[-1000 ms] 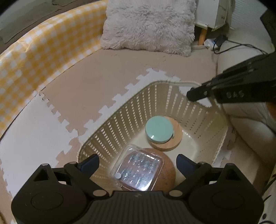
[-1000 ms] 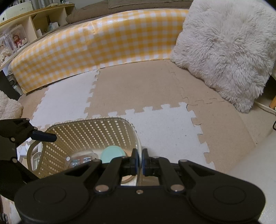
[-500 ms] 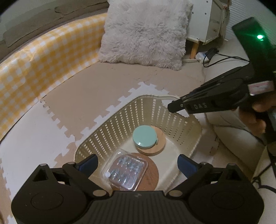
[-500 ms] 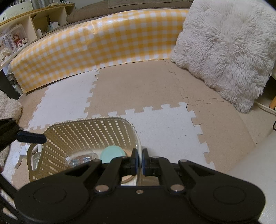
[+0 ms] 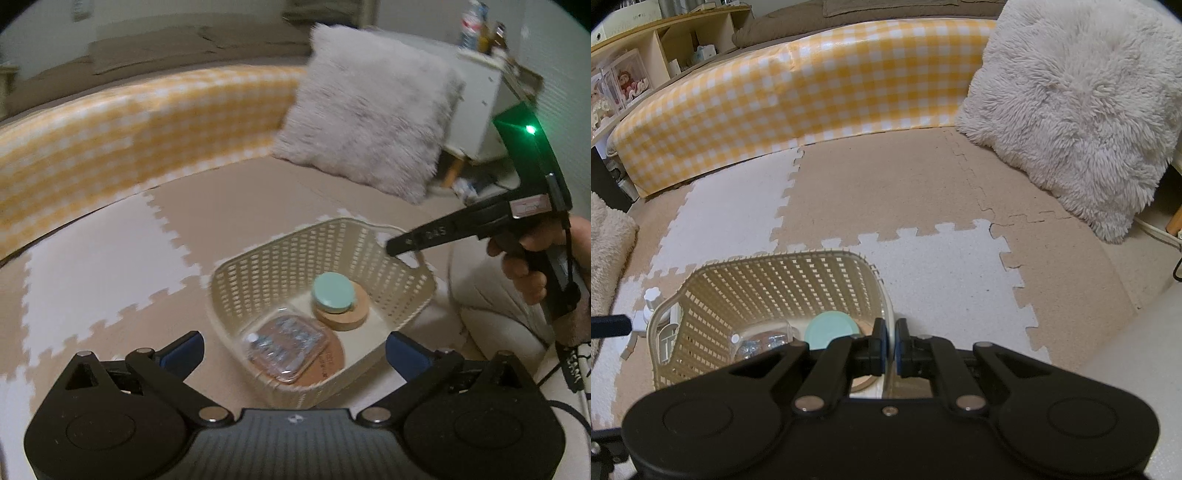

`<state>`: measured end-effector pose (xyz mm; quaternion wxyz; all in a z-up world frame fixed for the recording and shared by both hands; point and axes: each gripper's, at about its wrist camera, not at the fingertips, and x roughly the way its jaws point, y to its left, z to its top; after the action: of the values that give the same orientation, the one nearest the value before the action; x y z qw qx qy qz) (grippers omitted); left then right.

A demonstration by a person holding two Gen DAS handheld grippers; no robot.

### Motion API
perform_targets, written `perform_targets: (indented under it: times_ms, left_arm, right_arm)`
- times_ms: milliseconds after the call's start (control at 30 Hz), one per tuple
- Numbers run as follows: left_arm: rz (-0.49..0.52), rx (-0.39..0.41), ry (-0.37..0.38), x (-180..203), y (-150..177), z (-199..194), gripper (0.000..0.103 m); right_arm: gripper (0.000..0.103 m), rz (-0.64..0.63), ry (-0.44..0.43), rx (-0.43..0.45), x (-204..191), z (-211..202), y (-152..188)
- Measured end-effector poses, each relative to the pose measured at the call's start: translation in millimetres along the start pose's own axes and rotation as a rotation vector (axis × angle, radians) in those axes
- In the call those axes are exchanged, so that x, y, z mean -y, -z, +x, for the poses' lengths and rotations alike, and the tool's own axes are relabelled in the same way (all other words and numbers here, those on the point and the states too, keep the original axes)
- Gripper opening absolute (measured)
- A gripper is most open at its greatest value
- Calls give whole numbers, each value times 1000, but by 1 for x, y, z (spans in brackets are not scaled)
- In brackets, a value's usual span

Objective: Organize rigid objects
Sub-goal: 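Move the left tool back toward the white teardrop tape measure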

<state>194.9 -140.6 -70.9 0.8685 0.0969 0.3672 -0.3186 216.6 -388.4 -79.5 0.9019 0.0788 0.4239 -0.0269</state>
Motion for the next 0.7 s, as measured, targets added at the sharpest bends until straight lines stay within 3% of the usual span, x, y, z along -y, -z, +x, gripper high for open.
perform_targets:
  times_ms: [400,700]
  left_arm:
    - [-171,142,-172,-37,48,-30,103]
    - [-335,161,-365,-85,81,-35,103]
  right_arm:
    - [5,-8,11,-2,-3,-1,0]
    - [5,-11,15,-3,-3,-2,1]
